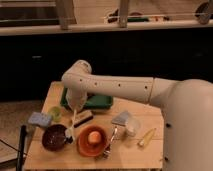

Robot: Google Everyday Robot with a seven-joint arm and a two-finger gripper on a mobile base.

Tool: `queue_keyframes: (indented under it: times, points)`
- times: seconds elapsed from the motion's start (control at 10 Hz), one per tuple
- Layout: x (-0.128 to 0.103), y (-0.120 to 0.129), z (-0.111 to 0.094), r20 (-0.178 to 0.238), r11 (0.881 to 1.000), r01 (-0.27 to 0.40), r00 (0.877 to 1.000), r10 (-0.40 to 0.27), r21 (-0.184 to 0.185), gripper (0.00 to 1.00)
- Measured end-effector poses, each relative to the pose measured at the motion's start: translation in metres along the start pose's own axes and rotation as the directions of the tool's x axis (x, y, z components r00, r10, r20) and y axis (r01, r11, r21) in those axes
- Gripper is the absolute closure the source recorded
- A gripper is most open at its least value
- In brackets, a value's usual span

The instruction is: Wipe purple bowl with brush

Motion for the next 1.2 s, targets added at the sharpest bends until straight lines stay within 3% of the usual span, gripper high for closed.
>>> queue_keyframes:
  times: [0.4,0.7,1.2]
  points:
    - [-0.005,-0.057,-0.008,-0.007,0.999,0.027,1.000,-0.027,-0.021,1.00]
    - [-0.006,-0.079,0.003,0.010,0.998,0.046,0.999,-0.046,-0.037,1.00]
    - [-0.002,-0.061,0.035,0.023,0.999,0.012,1.000,-0.011,-0.035,1.00]
